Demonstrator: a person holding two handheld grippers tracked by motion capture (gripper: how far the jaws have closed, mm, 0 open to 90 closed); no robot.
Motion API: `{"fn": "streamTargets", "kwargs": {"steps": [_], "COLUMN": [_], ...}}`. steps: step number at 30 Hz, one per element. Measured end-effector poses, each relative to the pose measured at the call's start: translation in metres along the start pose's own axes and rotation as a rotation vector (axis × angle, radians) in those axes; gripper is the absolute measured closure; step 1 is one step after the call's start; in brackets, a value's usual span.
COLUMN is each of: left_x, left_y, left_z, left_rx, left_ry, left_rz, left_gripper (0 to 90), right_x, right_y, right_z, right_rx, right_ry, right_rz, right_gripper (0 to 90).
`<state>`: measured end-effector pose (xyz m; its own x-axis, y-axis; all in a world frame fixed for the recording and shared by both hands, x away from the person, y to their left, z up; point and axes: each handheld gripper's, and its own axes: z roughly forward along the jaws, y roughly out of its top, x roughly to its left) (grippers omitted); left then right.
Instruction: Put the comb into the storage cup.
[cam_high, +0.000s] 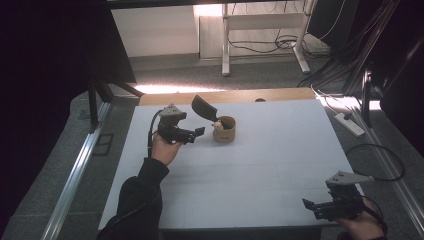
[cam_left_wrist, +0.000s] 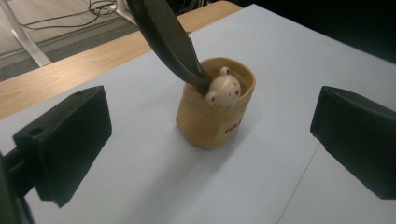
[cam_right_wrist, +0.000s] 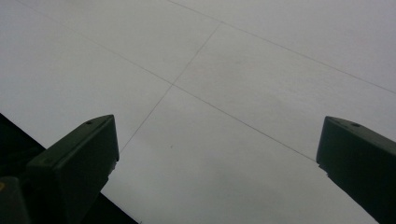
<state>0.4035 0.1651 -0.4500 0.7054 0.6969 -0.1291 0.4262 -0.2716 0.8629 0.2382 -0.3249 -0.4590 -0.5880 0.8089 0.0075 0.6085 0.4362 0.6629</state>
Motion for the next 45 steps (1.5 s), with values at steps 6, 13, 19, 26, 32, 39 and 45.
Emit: {"fn": "streamTargets", "kwargs": {"steps": [6, 13, 19, 26, 32, 39, 45], "left_x": [-0.002, -0.003, -0.004, -0.008, -0.010, -0.016, -0.022], "left_y": [-0.003, -0.008, -0.014, -0.018, -0.022, -0.027, -0.030], "left_z": [0.000, -0.004, -0.007, -0.013, -0.019, -0.026, -0.032], "left_rx": [-0.003, -0.009, 0.003, -0.002, -0.008, -0.008, -0.019], "left_ry": [-0.011, -0.010, -0.007, -0.006, 0.000, 0.016, 0.015], "left_rz": [-0.016, -0.023, -0.019, -0.021, -0.026, -0.004, 0.000], "left_gripper": [0.0, 0.0, 0.0, 0.0, 0.0, 0.0, 0.0], "right_x": [0.000, -0.001, -0.001, -0.001, -0.001, -0.001, -0.001], "right_y": [0.000, 0.000, 0.000, 0.000, -0.001, 0.000, -0.001], "right_z": [-0.001, -0.001, -0.001, -0.002, -0.002, -0.002, -0.002], "right_rx": [-0.005, -0.011, -0.013, -0.015, -0.016, -0.016, -0.018], "right_ry": [0.001, 0.004, 0.008, 0.005, 0.005, 0.006, 0.006], "right_rz": [0.002, 0.014, 0.010, 0.010, 0.009, 0.008, 0.006], "right_gripper": [0.0, 0.0, 0.0, 0.0, 0.0, 0.0, 0.0]}}
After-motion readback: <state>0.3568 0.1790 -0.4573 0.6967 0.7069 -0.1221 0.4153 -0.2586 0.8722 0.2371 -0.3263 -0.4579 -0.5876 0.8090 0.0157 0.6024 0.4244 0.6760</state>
